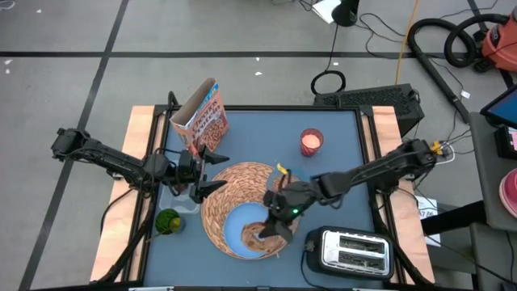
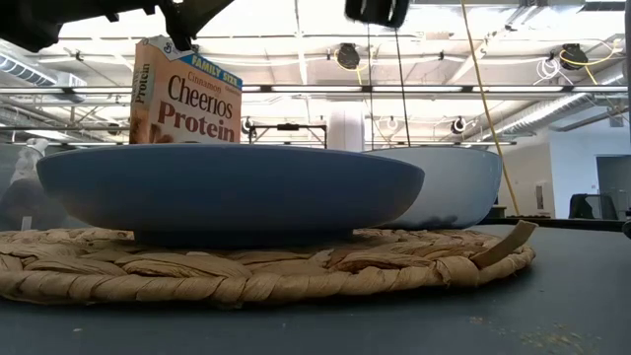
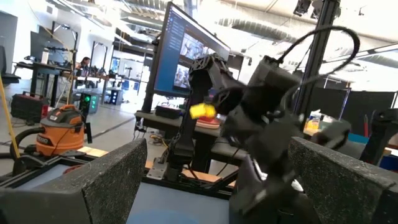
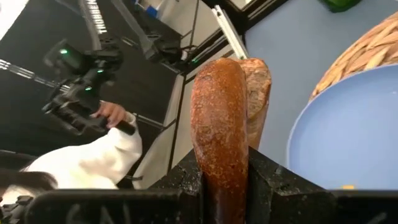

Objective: Arrange a breakfast setting
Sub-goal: Put the bagel on the blue plate

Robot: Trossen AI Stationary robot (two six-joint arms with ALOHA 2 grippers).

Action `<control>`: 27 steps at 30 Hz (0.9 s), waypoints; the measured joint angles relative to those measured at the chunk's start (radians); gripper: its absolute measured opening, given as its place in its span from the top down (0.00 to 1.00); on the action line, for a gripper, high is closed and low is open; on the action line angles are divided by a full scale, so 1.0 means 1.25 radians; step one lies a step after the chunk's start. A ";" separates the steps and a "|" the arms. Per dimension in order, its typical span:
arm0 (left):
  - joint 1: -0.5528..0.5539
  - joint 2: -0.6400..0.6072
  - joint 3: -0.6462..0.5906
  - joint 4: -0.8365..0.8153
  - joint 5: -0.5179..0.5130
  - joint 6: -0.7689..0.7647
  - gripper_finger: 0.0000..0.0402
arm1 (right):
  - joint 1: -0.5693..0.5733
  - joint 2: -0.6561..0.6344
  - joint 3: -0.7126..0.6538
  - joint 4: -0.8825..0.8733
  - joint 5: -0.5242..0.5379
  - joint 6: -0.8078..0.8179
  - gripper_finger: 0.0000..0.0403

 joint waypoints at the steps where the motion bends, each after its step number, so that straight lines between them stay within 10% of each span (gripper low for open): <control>1: 0.000 0.000 0.000 0.000 0.000 0.000 0.02 | -0.008 0.017 0.000 0.010 -0.012 -0.001 0.85; 27: 0.000 0.000 0.000 -0.005 0.000 0.000 0.02 | -0.074 0.231 0.000 0.084 -0.035 -0.043 0.85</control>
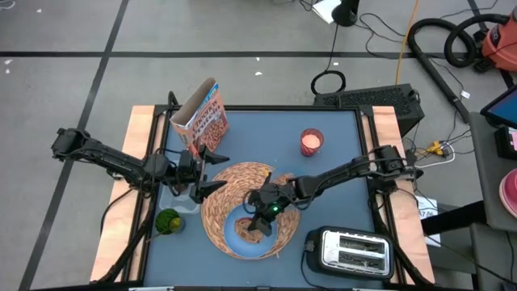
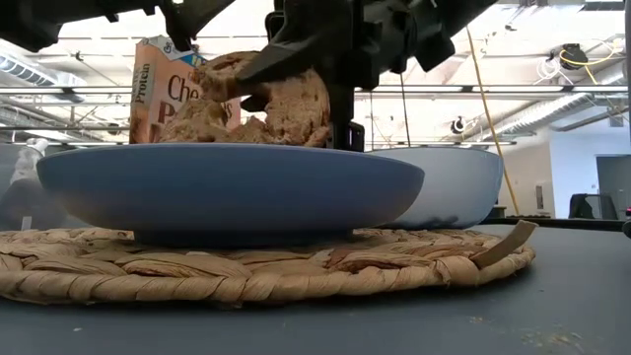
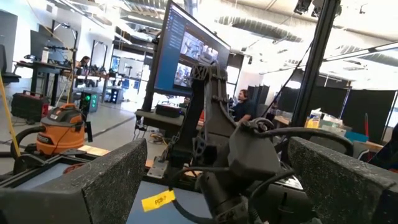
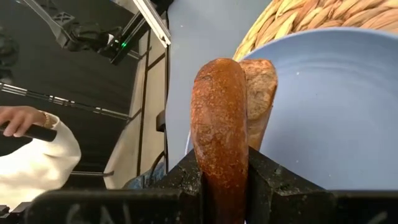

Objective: Arrange a breakfast setting
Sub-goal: Put the bagel on the blue plate

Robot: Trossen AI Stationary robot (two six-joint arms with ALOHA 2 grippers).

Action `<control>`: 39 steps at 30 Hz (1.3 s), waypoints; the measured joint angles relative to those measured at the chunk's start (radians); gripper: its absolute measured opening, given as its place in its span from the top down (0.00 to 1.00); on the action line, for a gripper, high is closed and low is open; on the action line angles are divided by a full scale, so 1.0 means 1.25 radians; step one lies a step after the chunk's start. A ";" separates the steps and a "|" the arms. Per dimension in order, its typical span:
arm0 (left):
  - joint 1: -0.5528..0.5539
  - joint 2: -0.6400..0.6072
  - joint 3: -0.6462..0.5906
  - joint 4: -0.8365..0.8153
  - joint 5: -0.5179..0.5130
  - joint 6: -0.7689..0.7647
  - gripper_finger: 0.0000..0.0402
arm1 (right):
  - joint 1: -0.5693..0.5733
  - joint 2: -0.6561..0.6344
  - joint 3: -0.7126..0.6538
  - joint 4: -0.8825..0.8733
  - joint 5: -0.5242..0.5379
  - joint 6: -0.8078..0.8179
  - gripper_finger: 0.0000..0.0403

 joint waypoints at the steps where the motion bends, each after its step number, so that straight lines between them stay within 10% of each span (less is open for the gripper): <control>1: 0.000 0.000 0.000 0.000 0.000 0.000 0.02 | 0.000 0.003 0.000 0.001 0.000 0.000 0.85; 39: 0.000 0.000 0.000 -0.020 0.000 -0.004 0.02 | -0.002 0.017 0.000 0.000 0.002 0.006 0.85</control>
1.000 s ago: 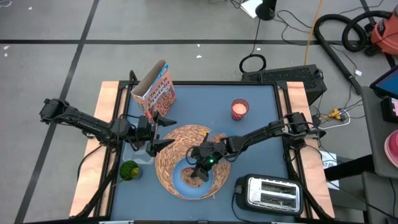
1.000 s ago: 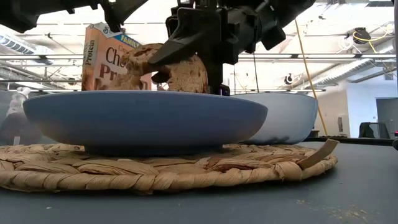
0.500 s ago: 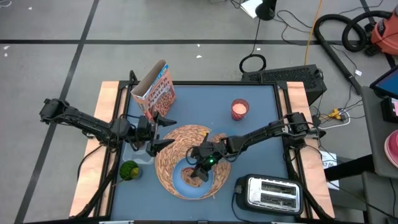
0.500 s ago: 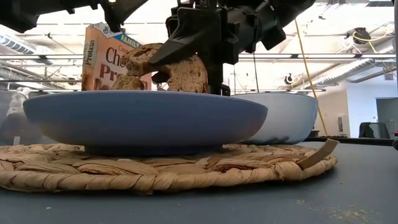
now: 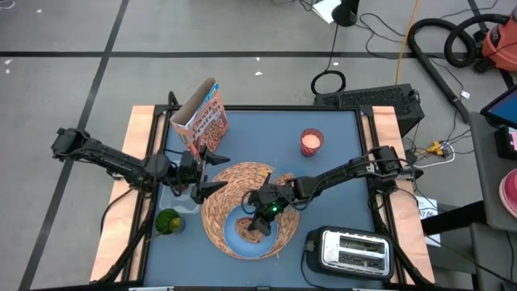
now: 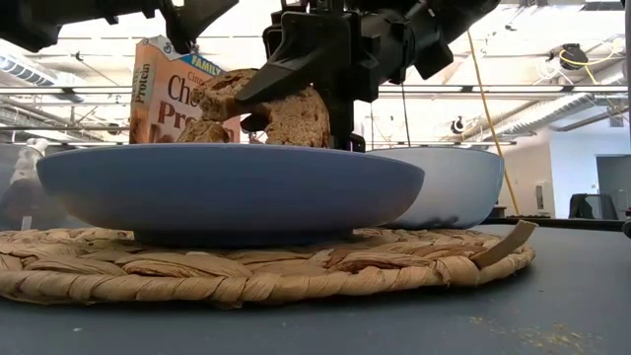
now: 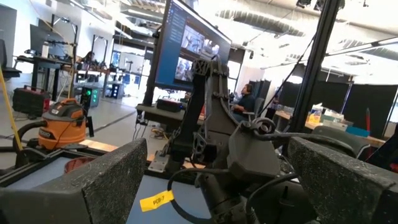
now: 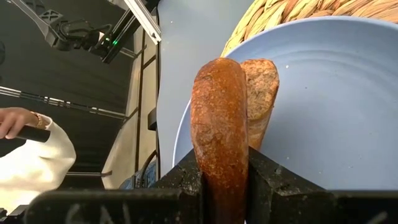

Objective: Arrange a breakfast setting
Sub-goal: Put the bagel on the blue plate

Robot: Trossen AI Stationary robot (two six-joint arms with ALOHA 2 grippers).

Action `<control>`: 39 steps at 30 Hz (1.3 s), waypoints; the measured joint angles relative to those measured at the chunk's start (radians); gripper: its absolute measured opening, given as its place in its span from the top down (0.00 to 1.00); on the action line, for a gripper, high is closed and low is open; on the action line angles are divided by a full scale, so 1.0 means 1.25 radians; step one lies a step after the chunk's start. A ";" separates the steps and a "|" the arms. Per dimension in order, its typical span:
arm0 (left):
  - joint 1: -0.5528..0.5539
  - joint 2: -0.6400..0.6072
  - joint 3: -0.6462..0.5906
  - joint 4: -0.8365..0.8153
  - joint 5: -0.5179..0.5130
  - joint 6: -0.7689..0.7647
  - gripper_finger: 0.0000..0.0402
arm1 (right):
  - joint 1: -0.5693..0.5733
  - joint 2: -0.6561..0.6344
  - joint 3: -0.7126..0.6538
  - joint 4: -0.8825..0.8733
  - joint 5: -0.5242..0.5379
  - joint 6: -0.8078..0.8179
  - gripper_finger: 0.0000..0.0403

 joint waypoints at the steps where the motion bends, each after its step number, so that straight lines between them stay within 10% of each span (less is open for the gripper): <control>1: 0.000 0.000 0.000 -0.003 0.000 0.000 0.02 | 0.000 0.000 0.000 0.000 0.000 0.000 0.85; 26: 0.000 0.000 0.000 -0.016 0.000 0.001 0.02 | 0.000 0.000 0.000 0.000 0.001 0.000 0.36; 39: 0.000 0.000 0.000 -0.016 0.000 -0.015 0.02 | -0.011 -0.001 0.000 0.012 -0.068 0.000 0.33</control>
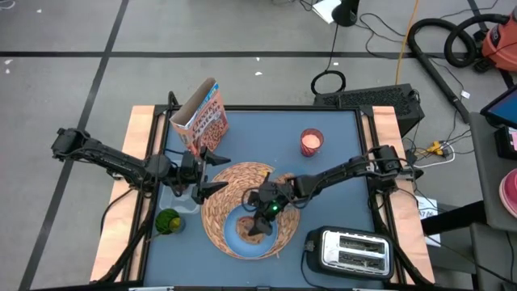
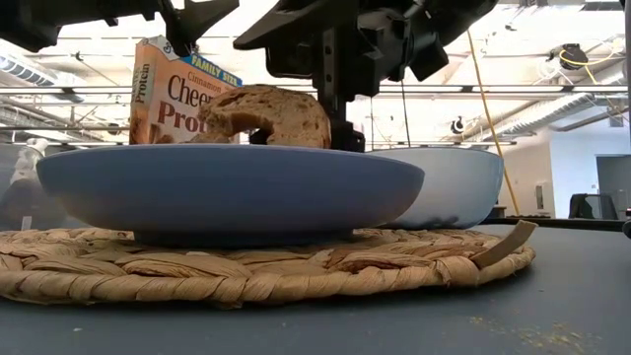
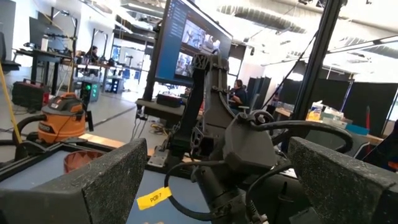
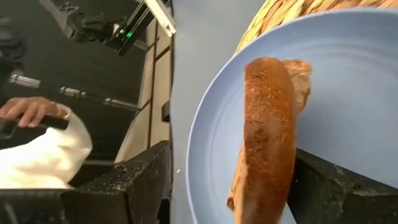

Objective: Arrange a breakfast setting
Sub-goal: Put the bagel on the blue plate

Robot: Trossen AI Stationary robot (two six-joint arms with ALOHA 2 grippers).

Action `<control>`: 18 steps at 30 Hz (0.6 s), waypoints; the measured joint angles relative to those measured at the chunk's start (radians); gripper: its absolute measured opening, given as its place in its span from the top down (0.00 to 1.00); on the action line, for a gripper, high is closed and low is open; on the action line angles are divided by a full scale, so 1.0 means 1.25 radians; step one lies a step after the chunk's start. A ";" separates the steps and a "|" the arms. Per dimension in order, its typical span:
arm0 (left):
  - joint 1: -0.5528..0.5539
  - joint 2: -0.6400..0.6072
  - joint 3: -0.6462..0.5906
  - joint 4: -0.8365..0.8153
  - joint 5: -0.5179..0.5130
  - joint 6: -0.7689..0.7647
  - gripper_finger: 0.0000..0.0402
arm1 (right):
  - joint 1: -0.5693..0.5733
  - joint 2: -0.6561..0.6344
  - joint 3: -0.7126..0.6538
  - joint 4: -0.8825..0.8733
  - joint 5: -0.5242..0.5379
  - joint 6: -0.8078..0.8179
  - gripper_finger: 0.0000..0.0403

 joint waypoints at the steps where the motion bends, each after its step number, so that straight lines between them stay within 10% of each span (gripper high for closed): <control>1: 0.000 0.000 0.000 0.000 0.000 0.000 0.02 | -0.001 0.000 0.000 0.001 -0.014 0.000 0.33; 18: 0.000 0.000 0.000 0.000 0.000 -0.006 0.02 | -0.028 -0.114 0.000 -0.181 0.096 -0.143 0.33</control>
